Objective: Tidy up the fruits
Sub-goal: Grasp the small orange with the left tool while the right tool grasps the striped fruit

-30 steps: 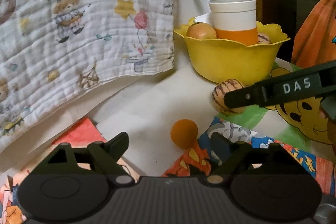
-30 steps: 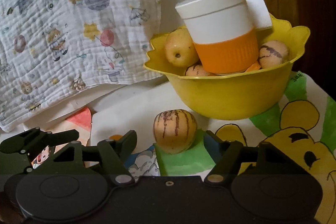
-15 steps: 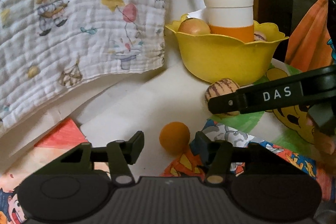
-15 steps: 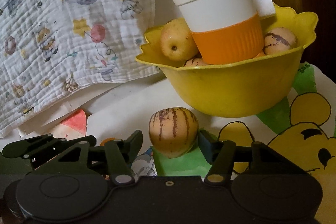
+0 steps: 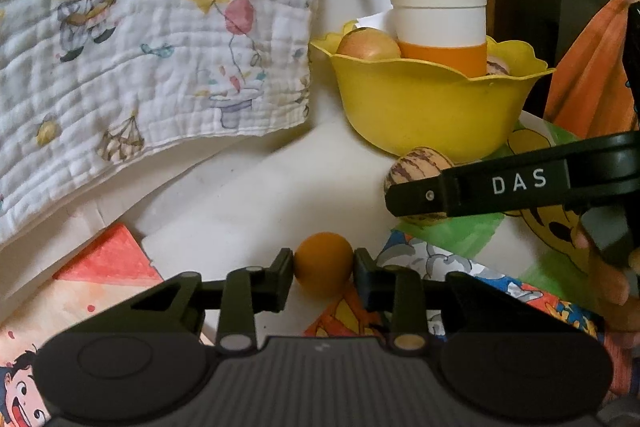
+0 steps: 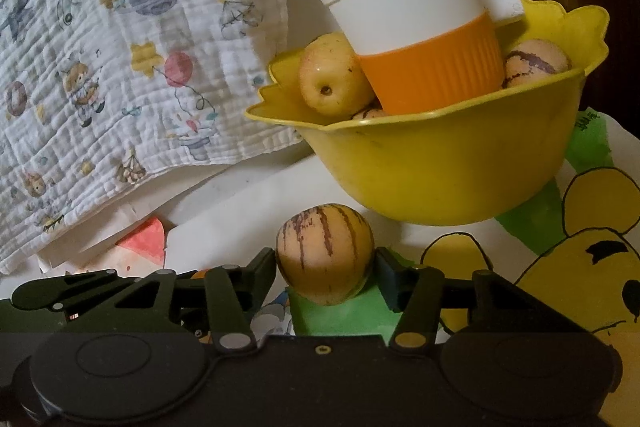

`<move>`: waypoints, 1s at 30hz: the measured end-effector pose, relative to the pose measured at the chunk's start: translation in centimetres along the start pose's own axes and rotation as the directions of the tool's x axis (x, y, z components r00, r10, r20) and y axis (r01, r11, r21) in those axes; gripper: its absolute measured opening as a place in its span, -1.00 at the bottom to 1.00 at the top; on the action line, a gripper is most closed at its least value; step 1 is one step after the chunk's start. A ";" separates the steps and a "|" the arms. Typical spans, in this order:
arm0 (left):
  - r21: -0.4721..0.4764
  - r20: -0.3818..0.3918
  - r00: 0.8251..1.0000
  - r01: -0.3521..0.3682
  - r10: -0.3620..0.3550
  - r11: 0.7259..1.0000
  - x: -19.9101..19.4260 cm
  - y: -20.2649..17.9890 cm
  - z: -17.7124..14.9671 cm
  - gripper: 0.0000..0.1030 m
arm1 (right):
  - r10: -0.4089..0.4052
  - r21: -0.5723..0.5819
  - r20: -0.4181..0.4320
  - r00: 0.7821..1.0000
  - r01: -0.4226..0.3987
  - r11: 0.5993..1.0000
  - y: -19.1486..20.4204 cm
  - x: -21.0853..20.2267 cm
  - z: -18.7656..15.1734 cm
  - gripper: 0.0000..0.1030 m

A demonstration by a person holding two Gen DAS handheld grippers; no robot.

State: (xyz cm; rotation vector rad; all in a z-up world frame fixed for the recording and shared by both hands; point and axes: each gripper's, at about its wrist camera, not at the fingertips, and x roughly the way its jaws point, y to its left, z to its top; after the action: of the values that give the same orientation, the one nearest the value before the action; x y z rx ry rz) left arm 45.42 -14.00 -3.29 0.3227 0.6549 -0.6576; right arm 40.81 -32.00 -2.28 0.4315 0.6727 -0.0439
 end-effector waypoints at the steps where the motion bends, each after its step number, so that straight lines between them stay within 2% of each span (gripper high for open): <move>1: -0.003 0.000 1.000 0.000 0.000 1.000 0.0 0.0 0.0 -0.31 | 0.003 0.000 0.001 1.000 -0.003 1.000 0.0 0.1 0.0 0.10; 13: -0.054 -0.039 0.999 -0.027 0.025 0.998 -1.3 0.2 -0.2 -0.32 | 0.020 0.022 0.021 1.000 -0.020 1.000 -0.5 -0.2 -0.1 0.05; 21: -0.071 -0.052 0.998 -0.037 0.034 0.997 -3.2 0.6 -0.6 -0.32 | 0.082 0.000 0.016 0.997 -0.082 0.997 -1.1 -1.7 -0.4 0.05; 30: -0.086 -0.035 0.999 -0.029 0.027 0.996 -7.3 -0.4 -1.2 -0.32 | 0.184 -0.041 0.007 0.983 -0.183 0.982 -1.0 -5.3 -1.8 0.05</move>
State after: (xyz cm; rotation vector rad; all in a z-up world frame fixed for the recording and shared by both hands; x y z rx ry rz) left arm 40.22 -10.39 0.52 0.2628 0.7075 -0.5964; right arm 35.37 -32.69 -0.67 0.4529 0.6197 0.1414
